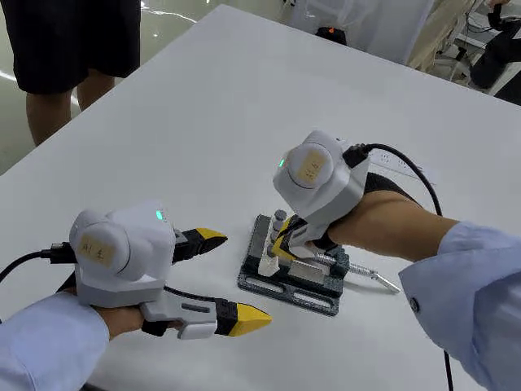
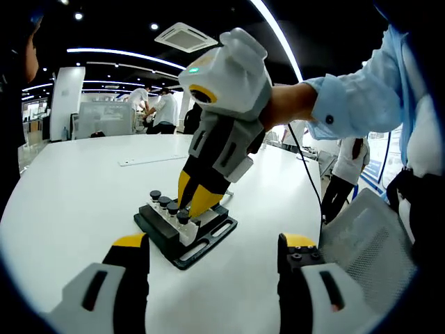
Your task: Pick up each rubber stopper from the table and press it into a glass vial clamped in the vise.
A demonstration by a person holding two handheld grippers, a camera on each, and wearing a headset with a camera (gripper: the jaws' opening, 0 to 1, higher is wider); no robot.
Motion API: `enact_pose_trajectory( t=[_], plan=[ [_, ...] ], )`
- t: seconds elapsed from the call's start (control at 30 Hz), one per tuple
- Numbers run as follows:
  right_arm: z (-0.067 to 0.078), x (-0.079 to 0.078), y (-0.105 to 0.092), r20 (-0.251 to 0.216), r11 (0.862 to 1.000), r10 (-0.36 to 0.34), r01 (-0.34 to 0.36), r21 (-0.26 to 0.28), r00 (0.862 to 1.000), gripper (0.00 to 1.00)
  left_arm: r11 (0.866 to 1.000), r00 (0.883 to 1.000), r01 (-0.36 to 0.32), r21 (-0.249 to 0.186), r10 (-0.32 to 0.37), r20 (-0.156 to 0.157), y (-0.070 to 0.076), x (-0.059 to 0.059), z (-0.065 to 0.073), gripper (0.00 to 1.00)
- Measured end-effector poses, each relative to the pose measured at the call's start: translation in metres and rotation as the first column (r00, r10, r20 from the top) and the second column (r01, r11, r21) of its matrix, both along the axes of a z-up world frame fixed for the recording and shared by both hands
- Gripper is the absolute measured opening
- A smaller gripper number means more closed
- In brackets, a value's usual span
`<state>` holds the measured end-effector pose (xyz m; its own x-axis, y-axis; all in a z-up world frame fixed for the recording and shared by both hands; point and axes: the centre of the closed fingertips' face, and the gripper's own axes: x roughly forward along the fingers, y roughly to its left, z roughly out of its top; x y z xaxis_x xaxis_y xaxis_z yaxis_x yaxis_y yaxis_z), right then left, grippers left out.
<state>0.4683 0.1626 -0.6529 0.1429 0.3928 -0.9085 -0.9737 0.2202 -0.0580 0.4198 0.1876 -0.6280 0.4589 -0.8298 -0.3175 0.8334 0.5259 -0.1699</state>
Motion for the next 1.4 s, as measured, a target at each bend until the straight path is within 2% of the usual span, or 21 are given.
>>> enact_pose_trajectory(
  t=[0.13,0.23,0.27,0.37,0.5,0.7,0.9,1.0,1.03,1.23,1.27,1.4],
  plan=[
    [0.004,-0.010,-0.009,-0.007,0.996,-0.053,0.054,0.071,0.999,0.14,1.000,1.000,0.002,0.010,-0.002,0.001,0.000,0.000,0.000,0.73],
    [0.004,-0.017,-0.018,-0.002,0.991,-0.089,0.089,0.100,0.996,0.19,1.000,1.000,0.003,0.017,-0.003,0.003,-0.001,0.000,0.001,0.73],
    [0.005,-0.017,-0.020,0.017,0.987,-0.108,0.105,0.121,0.994,0.21,1.000,1.000,0.000,0.021,-0.001,0.009,0.000,0.000,0.002,0.74],
    [0.007,-0.025,-0.026,-0.001,0.971,-0.163,0.161,0.180,0.987,0.26,1.000,1.000,0.001,0.020,-0.001,0.010,0.000,0.000,0.005,0.74],
    [0.011,-0.031,-0.035,0.017,0.950,-0.210,0.200,0.240,0.978,0.31,0.999,1.000,0.003,0.034,-0.003,0.018,0.001,0.000,0.007,0.75],
    [0.020,-0.043,-0.044,0.019,0.902,-0.285,0.262,0.343,0.958,0.44,0.999,0.999,-0.004,0.044,0.002,0.035,0.005,0.001,0.013,0.78],
    [0.024,-0.054,-0.056,0.031,0.867,-0.342,0.302,0.397,0.939,0.54,0.999,0.999,-0.023,0.027,0.021,0.045,0.009,0.002,0.020,0.83],
    [0.028,-0.058,-0.061,0.034,0.843,-0.374,0.325,0.429,0.927,0.60,0.999,0.998,-0.028,0.026,0.027,0.053,0.010,0.002,0.022,0.85],
    [0.029,-0.060,-0.064,0.036,0.830,-0.390,0.334,0.446,0.920,0.63,0.999,0.998,-0.031,0.021,0.030,0.052,0.011,0.001,0.023,0.86],
    [0.032,-0.070,-0.077,0.036,0.790,-0.443,0.371,0.489,0.896,0.72,0.999,0.997,-0.047,0.008,0.046,0.056,0.018,0.001,0.027,0.90],
    [0.034,-0.071,-0.079,0.036,0.778,-0.454,0.377,0.503,0.890,0.73,0.999,0.997,-0.049,0.006,0.048,0.058,0.020,0.000,0.028,0.90],
    [0.039,-0.075,-0.086,0.040,0.753,-0.483,0.391,0.529,0.875,0.77,0.999,0.996,-0.054,-0.001,0.054,0.066,0.023,-0.002,0.033,0.93]
  ],
)
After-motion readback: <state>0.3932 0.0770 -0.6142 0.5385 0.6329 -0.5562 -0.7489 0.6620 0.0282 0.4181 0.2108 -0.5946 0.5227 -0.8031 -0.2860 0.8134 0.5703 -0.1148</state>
